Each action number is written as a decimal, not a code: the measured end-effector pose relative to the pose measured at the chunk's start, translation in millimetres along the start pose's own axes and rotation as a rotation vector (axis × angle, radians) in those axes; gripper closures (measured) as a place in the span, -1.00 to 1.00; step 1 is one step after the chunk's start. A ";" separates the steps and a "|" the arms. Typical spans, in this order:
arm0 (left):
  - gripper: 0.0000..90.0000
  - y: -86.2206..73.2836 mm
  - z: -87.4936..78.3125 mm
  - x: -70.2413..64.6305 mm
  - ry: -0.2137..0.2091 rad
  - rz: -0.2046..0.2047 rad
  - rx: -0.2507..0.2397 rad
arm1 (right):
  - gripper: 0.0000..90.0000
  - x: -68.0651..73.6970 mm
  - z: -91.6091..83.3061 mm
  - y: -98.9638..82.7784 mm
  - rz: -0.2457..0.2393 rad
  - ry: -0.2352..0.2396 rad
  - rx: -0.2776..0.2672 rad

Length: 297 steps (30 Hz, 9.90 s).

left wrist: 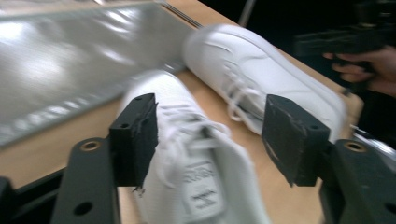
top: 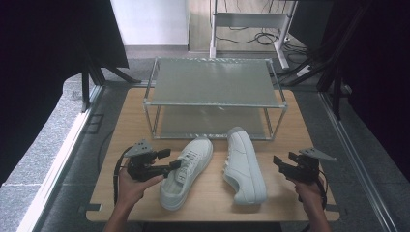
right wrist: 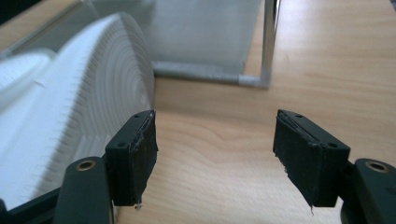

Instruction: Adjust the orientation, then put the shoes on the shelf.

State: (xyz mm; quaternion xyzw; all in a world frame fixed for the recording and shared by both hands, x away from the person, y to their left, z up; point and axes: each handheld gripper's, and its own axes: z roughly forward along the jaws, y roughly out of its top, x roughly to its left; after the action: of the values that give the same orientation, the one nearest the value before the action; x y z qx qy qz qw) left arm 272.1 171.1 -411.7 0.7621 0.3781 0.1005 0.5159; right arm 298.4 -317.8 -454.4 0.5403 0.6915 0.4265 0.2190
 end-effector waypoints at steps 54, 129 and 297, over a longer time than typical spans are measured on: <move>-0.29 -9.6 -2.7 23.6 0.083 -0.110 0.020 | 1.00 151.3 4.3 -29.1 -0.514 0.152 0.125; -0.20 -14.4 -1.5 33.0 0.065 -0.237 0.036 | 1.00 59.8 -48.8 -36.4 -0.302 0.042 0.143; 0.84 -1.1 -3.7 22.0 -0.136 -0.287 -0.223 | 0.91 -8.6 -24.8 33.8 0.058 0.359 -0.197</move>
State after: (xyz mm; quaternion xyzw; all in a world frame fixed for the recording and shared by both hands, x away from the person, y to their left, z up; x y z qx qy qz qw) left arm 284.8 188.9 -416.2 0.6434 0.4338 0.0157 0.6305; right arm 301.2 -332.8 -414.4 0.4513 0.6586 0.5877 0.1314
